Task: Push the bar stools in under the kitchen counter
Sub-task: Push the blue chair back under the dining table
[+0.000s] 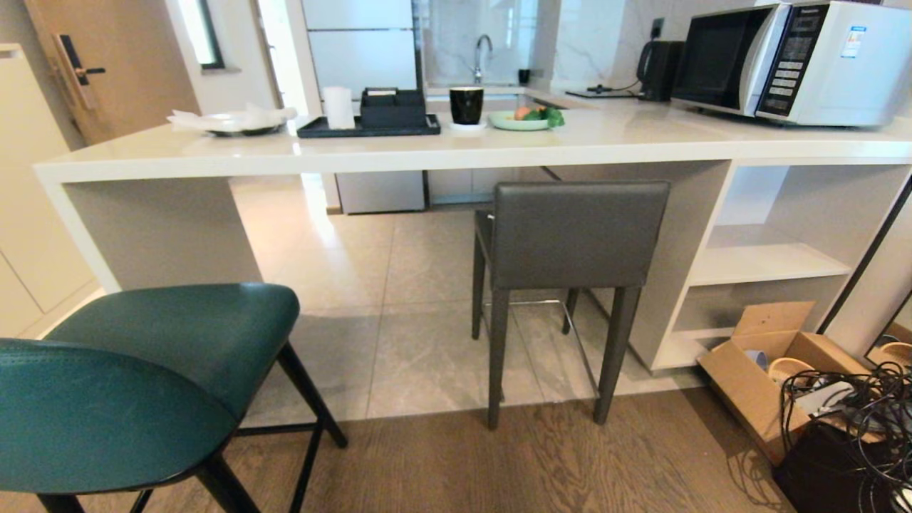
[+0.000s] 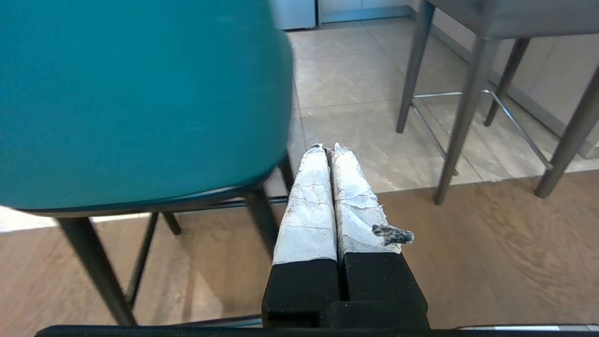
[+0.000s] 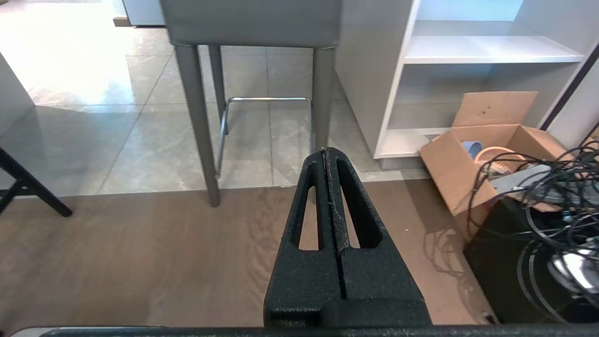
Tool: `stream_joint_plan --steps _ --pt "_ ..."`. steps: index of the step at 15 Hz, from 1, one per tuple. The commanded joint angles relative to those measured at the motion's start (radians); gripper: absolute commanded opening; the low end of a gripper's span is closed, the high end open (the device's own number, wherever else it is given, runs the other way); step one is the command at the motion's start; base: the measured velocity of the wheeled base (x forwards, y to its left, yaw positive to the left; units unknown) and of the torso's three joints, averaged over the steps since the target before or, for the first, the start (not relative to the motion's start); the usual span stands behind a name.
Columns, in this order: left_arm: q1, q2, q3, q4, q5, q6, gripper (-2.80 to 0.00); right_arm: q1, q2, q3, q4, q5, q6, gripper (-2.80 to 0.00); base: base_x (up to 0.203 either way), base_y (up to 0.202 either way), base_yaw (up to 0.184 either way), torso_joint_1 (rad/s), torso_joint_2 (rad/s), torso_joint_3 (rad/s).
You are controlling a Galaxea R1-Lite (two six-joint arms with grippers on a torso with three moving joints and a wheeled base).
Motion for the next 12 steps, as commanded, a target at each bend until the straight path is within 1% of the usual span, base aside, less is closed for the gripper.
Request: stream_joint_plan --steps 1,12 --pt "0.0 0.002 0.002 0.0 0.0 0.001 -2.8 0.0 0.001 0.002 0.0 0.0 0.003 -2.8 0.0 0.188 -0.002 -0.001 0.0 0.004" --pt "0.0 0.002 0.002 -0.001 0.0 -0.002 -2.8 0.0 0.001 0.002 -0.001 0.0 0.006 -2.8 0.0 0.198 -0.002 0.002 0.0 0.002"
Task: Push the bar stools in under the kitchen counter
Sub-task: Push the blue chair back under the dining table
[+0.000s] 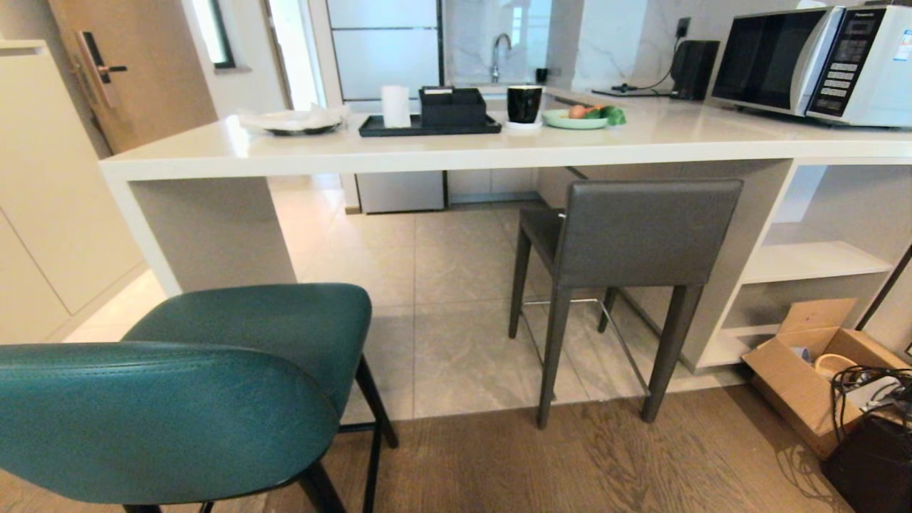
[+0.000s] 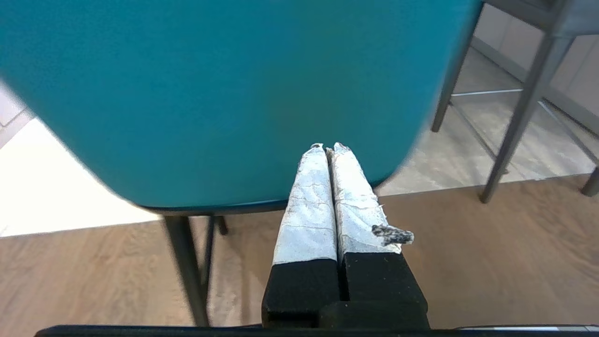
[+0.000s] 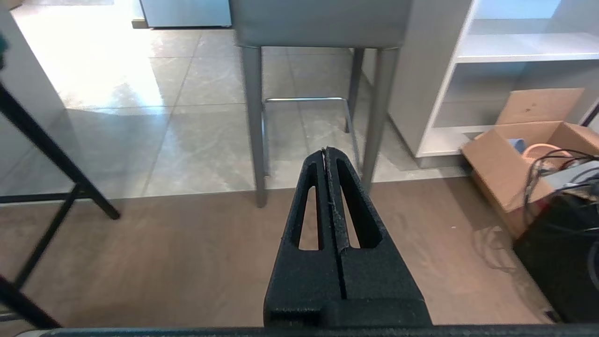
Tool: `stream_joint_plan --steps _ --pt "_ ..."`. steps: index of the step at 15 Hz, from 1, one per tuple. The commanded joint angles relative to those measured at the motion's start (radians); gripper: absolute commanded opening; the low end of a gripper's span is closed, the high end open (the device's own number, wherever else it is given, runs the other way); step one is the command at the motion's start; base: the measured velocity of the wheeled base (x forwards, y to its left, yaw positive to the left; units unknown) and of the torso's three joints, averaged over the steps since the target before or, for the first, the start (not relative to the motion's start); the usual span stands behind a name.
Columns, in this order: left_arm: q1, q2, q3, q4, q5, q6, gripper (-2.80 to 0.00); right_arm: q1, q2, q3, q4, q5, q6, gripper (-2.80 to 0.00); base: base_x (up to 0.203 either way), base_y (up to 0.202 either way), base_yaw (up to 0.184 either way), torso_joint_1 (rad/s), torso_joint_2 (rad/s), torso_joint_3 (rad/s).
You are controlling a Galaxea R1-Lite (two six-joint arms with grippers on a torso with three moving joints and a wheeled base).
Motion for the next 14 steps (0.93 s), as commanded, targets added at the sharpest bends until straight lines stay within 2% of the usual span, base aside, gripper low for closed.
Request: stream_joint_plan --steps 1,14 --pt "0.0 0.002 0.002 0.0 0.002 0.0 -2.8 0.001 0.001 0.002 0.0 0.0 -0.001 -2.8 0.0 0.2 -0.002 0.003 0.0 -0.005" --pt "0.0 0.002 0.002 -0.002 0.0 0.0 -2.8 0.0 0.001 0.002 0.0 0.0 -0.001 -2.8 0.0 0.195 -0.001 0.002 0.0 0.001"
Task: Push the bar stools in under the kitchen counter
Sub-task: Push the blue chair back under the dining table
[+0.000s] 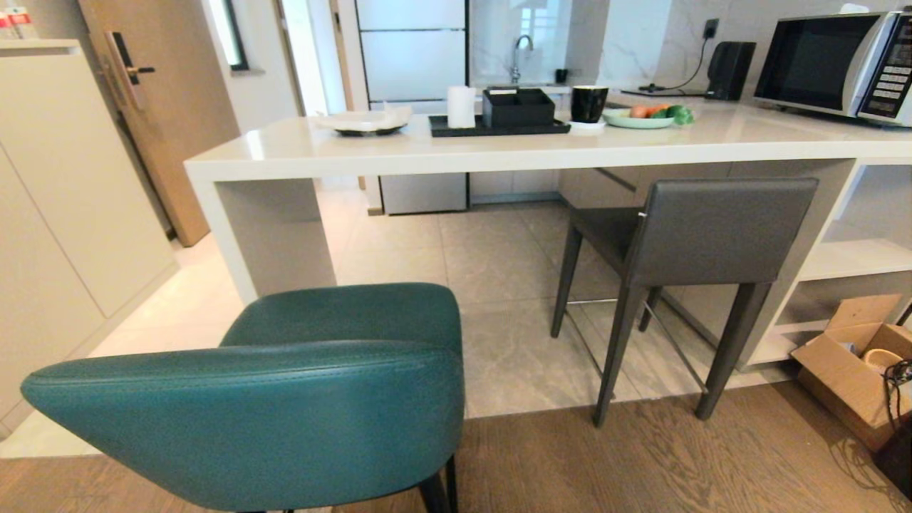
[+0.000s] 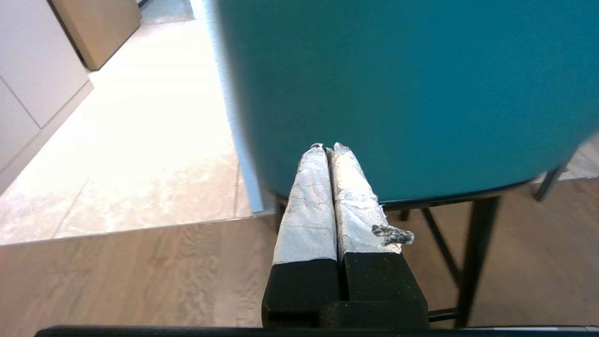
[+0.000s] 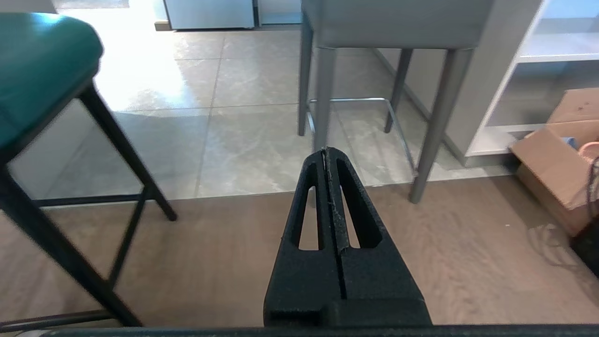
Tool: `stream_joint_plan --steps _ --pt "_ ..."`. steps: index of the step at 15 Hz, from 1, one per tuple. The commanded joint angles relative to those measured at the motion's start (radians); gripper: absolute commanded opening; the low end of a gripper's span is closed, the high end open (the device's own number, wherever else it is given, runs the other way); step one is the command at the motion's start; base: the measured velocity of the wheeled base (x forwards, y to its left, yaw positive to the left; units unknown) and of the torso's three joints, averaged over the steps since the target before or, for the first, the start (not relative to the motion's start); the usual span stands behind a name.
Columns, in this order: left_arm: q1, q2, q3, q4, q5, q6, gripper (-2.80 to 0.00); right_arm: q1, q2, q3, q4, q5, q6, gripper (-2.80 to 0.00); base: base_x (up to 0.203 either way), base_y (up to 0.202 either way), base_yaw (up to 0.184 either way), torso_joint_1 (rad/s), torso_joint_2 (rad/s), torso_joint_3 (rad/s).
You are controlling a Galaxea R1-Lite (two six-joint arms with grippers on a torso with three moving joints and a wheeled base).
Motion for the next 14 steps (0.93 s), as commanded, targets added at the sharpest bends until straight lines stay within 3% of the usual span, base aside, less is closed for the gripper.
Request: stream_joint_plan --steps 1,11,14 --pt "0.0 0.002 0.002 0.0 0.0 0.001 -2.8 0.001 0.001 0.002 0.0 0.0 -0.001 -2.8 0.0 0.196 -0.003 0.002 0.0 -0.006" --pt "0.0 0.002 0.002 0.002 0.004 0.001 -2.8 0.001 0.001 0.002 0.0 0.0 -0.001 -2.8 0.0 0.192 -0.001 0.002 0.0 0.001" --pt "0.0 0.002 0.002 0.002 0.004 0.001 -2.8 0.002 0.001 0.002 0.0 0.0 -0.001 -2.8 0.0 0.037 -0.002 0.001 0.0 0.001"
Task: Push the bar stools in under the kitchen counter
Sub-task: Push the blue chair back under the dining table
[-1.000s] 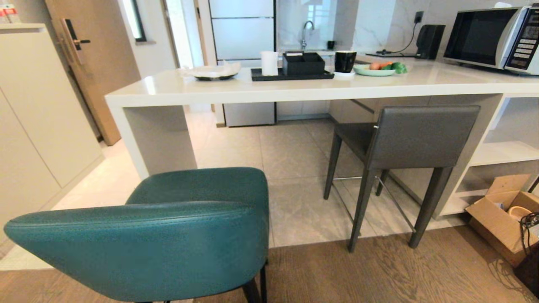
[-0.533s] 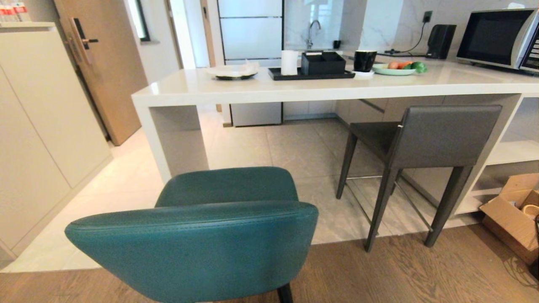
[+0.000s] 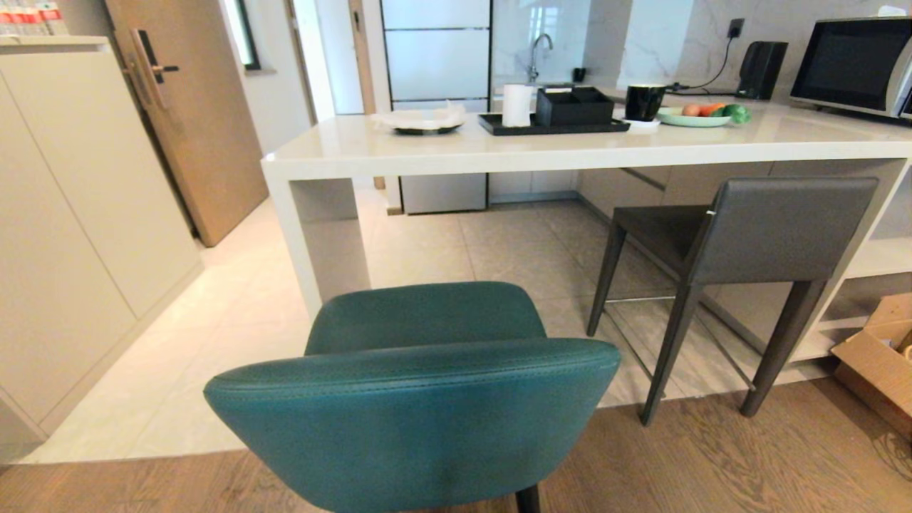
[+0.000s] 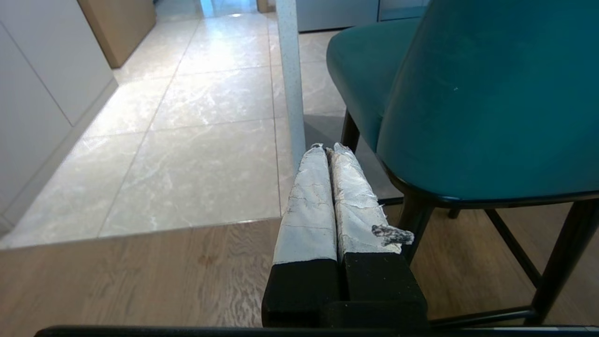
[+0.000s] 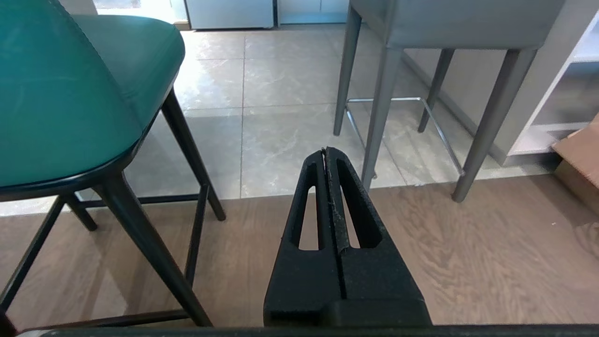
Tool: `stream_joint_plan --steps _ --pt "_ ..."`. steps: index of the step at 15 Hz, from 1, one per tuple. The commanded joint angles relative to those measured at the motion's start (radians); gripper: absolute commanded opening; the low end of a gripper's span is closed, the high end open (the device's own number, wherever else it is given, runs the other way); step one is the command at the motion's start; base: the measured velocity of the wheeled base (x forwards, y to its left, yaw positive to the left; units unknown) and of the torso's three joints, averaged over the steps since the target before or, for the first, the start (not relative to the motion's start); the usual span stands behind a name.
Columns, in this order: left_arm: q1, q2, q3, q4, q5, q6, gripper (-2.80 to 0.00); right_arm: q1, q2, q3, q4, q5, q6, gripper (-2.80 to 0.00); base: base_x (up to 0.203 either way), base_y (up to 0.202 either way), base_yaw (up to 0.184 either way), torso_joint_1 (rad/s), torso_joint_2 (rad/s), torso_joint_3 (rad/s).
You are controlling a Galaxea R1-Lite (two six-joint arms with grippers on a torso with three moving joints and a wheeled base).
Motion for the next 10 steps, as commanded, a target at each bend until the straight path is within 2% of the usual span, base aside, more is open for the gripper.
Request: stream_joint_plan --steps 1,8,10 --pt "0.0 0.002 0.002 0.001 0.0 0.0 -2.8 0.0 0.001 0.002 0.0 0.0 -0.001 -2.8 0.0 0.0 0.0 0.0 0.0 0.0" --pt "0.0 0.0 -0.004 0.0 0.016 0.002 -2.8 -0.001 0.001 -0.002 -0.001 -0.002 0.002 -2.8 0.0 0.0 0.0 0.0 0.0 0.0" --pt "0.002 0.027 -0.096 0.044 -0.007 -0.014 -2.8 -0.001 0.028 -0.075 0.027 -0.003 0.01 -2.8 0.0 0.0 0.0 0.0 0.0 0.0"
